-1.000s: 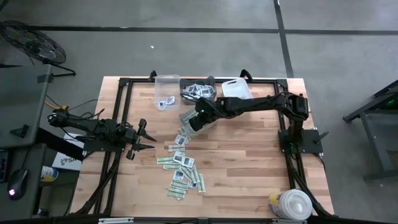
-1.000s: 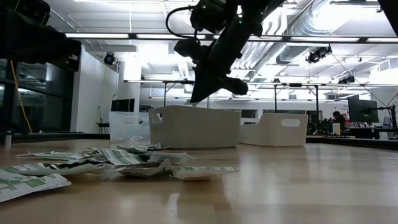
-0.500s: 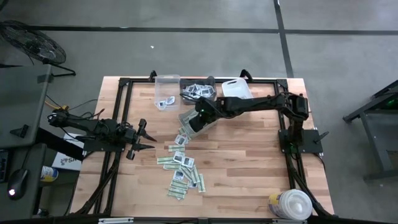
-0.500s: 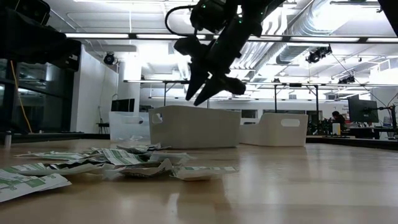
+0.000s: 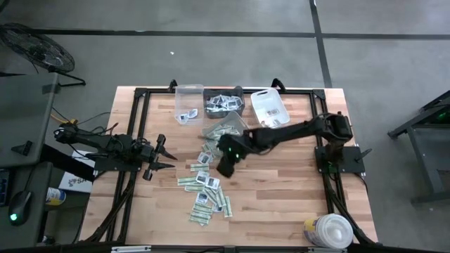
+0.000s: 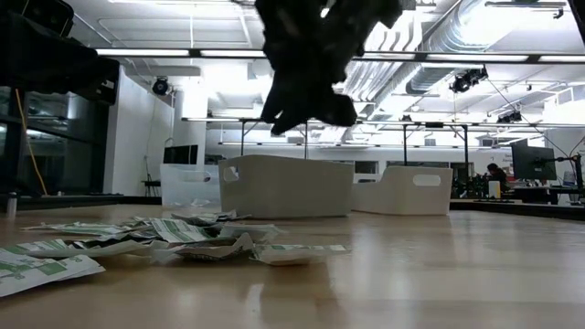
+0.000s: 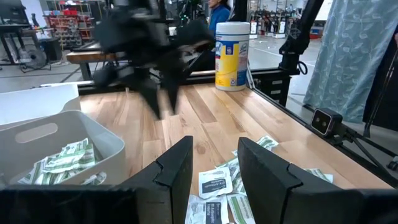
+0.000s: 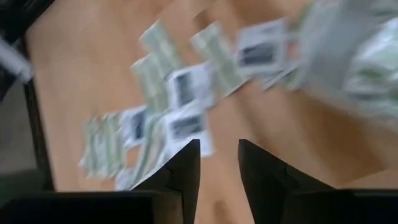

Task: Pick & Place First Aid Supplies
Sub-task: Put the bandage pack into the gray bin

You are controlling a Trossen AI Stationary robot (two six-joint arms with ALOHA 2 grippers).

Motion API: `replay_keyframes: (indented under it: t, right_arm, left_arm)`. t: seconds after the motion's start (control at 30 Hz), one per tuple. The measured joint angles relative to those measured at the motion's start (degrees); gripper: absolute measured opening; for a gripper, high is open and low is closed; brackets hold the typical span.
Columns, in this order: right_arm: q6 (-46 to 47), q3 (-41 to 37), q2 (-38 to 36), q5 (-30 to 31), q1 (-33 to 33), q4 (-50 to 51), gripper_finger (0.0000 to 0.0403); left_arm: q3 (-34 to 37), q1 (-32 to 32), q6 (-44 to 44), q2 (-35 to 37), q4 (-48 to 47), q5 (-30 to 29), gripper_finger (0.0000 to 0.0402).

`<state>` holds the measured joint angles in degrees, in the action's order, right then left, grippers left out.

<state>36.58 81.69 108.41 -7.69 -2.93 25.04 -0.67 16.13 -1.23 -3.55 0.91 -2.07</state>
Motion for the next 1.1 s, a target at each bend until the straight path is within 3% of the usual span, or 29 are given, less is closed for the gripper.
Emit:
replay_keyframes:
  t: [0.23, 0.5, 0.73, 0.83, 1.1]
  right_arm:
    - [-0.6, 0.0, -0.1, 1.7, -10.3, 0.0, 0.0101]
    - [-9.7, 0.0, 0.2, 12.8, -22.5, -0.1, 0.0122]
    - [-14.6, 0.0, 3.1, 14.2, -27.2, -3.4, 0.0188]
    - [-18.3, 0.0, 4.8, 17.7, -28.8, -5.0, 0.0214]
    - [-23.7, 0.0, 9.4, 23.7, -31.0, -7.7, 0.0227]
  left_arm:
    - [0.0, 0.0, 0.0, 0.0, 0.0, 0.0, 0.0128]
    - [0.0, 0.0, 0.0, 0.0, 0.0, 0.0, 0.0128]
    - [0.0, 0.0, 0.0, 0.0, 0.0, 0.0, 0.0128]
    - [0.0, 0.0, 0.0, 0.0, 0.0, 0.0, 0.0128]
    - [0.0, 0.0, 0.0, 0.0, 0.0, 0.0, 0.0128]
